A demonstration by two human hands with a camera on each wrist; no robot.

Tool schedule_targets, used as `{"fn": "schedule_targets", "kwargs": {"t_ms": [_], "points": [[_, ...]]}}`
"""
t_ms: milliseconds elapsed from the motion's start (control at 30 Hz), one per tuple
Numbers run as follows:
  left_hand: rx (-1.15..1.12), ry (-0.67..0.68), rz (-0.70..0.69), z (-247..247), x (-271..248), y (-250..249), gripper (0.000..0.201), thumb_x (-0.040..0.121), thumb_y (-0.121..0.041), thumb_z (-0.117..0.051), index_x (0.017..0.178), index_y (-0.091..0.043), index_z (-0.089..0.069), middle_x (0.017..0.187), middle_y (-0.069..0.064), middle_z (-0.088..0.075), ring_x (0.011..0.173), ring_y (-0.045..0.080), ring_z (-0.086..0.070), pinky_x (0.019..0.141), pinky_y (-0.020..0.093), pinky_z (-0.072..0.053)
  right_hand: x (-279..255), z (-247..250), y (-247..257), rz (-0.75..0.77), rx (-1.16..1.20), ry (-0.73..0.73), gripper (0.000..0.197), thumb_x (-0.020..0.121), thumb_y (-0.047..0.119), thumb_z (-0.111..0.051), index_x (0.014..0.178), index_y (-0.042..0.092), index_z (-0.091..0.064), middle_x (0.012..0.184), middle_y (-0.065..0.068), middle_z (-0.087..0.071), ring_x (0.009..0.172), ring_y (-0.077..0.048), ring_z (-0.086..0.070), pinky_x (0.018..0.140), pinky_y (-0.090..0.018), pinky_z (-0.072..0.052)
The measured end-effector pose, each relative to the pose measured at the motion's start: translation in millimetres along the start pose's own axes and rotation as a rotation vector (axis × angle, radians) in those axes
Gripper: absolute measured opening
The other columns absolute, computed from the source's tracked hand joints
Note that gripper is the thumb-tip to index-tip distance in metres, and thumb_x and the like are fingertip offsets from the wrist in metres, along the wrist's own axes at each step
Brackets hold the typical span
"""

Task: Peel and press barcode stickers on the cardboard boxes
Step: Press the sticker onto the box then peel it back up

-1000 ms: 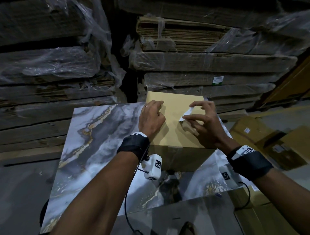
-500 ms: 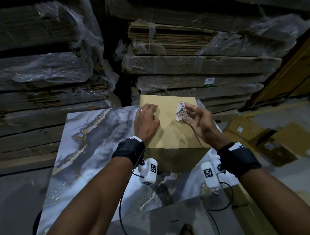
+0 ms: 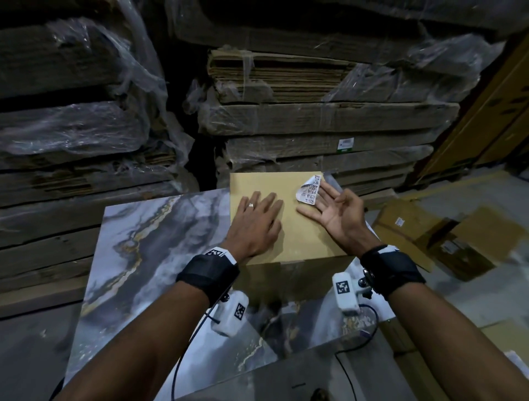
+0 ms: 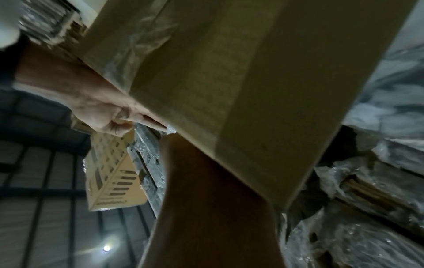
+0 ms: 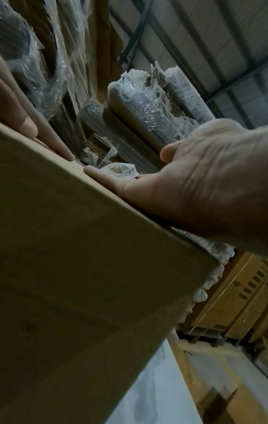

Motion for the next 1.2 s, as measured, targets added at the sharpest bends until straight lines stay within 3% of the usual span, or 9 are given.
{"fn": "schedule_targets", "kwargs": {"t_ms": [100, 233, 367, 533, 700, 833, 933, 1067, 1200], "points": [[0.064, 0.035, -0.133, -5, -4, -6, 0.066, 0.1, -0.051, -0.011, 0.161, -0.026, -0.02, 0.169, 0.0, -0.014, 0.156, 0.03, -0.009, 0.124, 0.052, -0.009, 1, 0, -3, 0.011, 0.013, -0.009, 0.076, 0.074, 0.016, -0.042, 0.149, 0.0, -0.043, 0.148, -0.02, -0.053, 0.133, -0.042, -0.055, 0.106, -0.072, -0.041], [0.098, 0.063, -0.239, -7, -2, 2, 0.068, 0.1, -0.06, -0.008, 0.161, -0.032, -0.015, 0.17, -0.004, -0.011, 0.156, 0.026, -0.009, 0.125, 0.048, -0.009, 0, 1, -6, 0.022, -0.033, -0.031, 0.071, 0.079, 0.013, -0.04, 0.148, -0.002, -0.042, 0.148, -0.022, -0.052, 0.131, -0.043, -0.056, 0.102, -0.069, -0.047], [0.098, 0.04, -0.207, -3, -1, 7, 0.069, 0.097, -0.067, -0.01, 0.16, -0.04, -0.014, 0.169, -0.005, -0.012, 0.155, 0.023, -0.011, 0.125, 0.044, -0.009, 0, 0, -9, 0.067, -0.097, -0.064, 0.053, 0.096, 0.005, -0.028, 0.145, -0.004, -0.045, 0.145, -0.022, -0.054, 0.126, -0.04, -0.06, 0.094, -0.062, -0.055], [0.081, 0.024, -0.187, -1, -4, 3, 0.068, 0.097, -0.066, -0.013, 0.16, -0.04, -0.017, 0.169, -0.003, -0.015, 0.155, 0.023, -0.013, 0.125, 0.044, -0.01, -1, -3, -9, 0.121, -0.229, -0.006, 0.04, 0.103, 0.005, -0.029, 0.134, 0.005, -0.055, 0.138, -0.016, -0.059, 0.122, -0.035, -0.064, 0.09, -0.052, -0.06], [0.112, 0.06, -0.175, -5, -8, -4, 0.072, 0.096, -0.065, -0.004, 0.161, -0.034, -0.012, 0.17, -0.001, -0.01, 0.156, 0.027, -0.007, 0.125, 0.049, -0.008, 5, -1, -11, 0.179, -0.345, 0.001, 0.036, 0.107, 0.012, -0.034, 0.135, 0.006, -0.055, 0.139, -0.018, -0.059, 0.121, -0.036, -0.065, 0.094, -0.054, -0.058], [0.105, 0.085, -0.361, -9, -17, -20, 0.07, 0.1, -0.059, -0.006, 0.162, -0.027, -0.015, 0.169, -0.003, -0.012, 0.156, 0.028, -0.008, 0.125, 0.048, -0.008, 8, 3, -13, 0.209, -0.353, -0.018, 0.042, 0.105, 0.022, -0.04, 0.139, 0.002, -0.055, 0.138, -0.02, -0.06, 0.123, -0.038, -0.064, 0.094, -0.056, -0.057], [0.052, 0.128, -0.474, -2, -17, -12, 0.064, 0.103, -0.059, -0.012, 0.162, -0.033, -0.013, 0.169, -0.01, -0.01, 0.156, 0.022, -0.006, 0.125, 0.044, -0.007, 6, 5, -11, 0.233, -0.307, -0.055, 0.046, 0.103, 0.023, -0.044, 0.141, 0.0, -0.053, 0.14, -0.021, -0.057, 0.124, -0.039, -0.063, 0.091, -0.055, -0.058], [0.137, 0.133, -0.279, 8, 5, 28, 0.072, 0.094, -0.074, -0.006, 0.159, -0.044, -0.012, 0.168, -0.015, -0.011, 0.156, 0.023, -0.011, 0.123, 0.05, -0.01, 2, 7, -7, 0.265, -0.257, -0.088, 0.053, 0.09, 0.03, -0.054, 0.135, 0.001, -0.059, 0.137, -0.02, -0.06, 0.12, -0.038, -0.065, 0.086, -0.056, -0.059], [0.119, 0.151, -0.162, 11, 14, 29, 0.083, 0.088, -0.078, -0.002, 0.16, -0.039, -0.016, 0.168, -0.009, -0.014, 0.155, 0.028, -0.011, 0.124, 0.053, -0.007, 0, 4, -7, 0.275, -0.281, -0.081, 0.054, 0.089, 0.03, -0.054, 0.134, 0.002, -0.06, 0.128, -0.015, -0.066, 0.114, -0.035, -0.069, 0.081, -0.054, -0.06]]}}
Point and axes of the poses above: each hand's wrist, its own x-axis towards the middle knuckle, its own z-axis out of the back of the hand, y = z × x, the point moved 6 cm from there along x, towards the middle knuckle
